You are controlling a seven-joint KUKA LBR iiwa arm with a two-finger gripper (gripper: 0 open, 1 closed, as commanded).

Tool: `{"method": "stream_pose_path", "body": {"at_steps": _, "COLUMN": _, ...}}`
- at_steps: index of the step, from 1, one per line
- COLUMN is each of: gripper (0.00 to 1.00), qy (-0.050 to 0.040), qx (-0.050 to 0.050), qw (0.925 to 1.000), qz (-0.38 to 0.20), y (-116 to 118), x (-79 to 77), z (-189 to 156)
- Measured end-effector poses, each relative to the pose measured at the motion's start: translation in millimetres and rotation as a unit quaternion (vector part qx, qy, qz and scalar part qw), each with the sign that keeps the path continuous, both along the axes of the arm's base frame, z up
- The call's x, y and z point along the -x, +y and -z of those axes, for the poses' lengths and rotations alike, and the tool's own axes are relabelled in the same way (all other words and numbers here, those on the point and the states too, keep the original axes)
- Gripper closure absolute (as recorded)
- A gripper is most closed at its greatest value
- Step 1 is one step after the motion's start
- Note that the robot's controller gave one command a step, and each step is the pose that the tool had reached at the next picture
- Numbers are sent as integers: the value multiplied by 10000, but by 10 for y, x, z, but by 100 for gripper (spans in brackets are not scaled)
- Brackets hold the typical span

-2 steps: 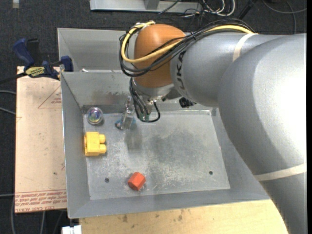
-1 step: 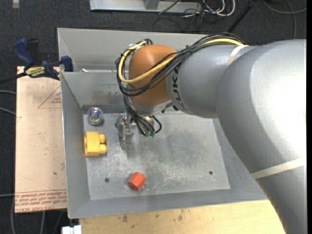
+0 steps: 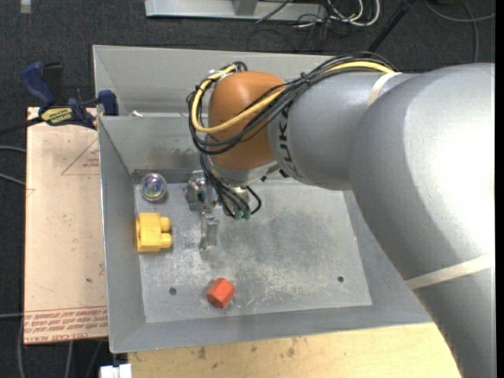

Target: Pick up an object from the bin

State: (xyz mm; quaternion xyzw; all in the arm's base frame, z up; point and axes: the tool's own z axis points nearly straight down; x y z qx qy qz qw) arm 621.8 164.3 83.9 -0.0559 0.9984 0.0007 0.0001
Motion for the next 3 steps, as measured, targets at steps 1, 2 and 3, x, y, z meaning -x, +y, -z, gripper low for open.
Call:
{"method": "stream_pose_path", "body": {"at_steps": 1, "gripper": 0, "qy": 7, "qx": -18, "qw": 9991, "qz": -413, "y": 805, "x": 352, "z": 144}}
{"method": "stream_pose_path", "body": {"at_steps": 2, "gripper": 100, "qy": -13, "qx": 4, "qw": 9994, "qz": -357, "y": 736, "x": 317, "z": 134}}
{"method": "stream_pose_path", "body": {"at_steps": 3, "gripper": 100, "qy": -59, "qx": -13, "qw": 9991, "qz": -423, "y": 607, "x": 228, "z": -1212}}
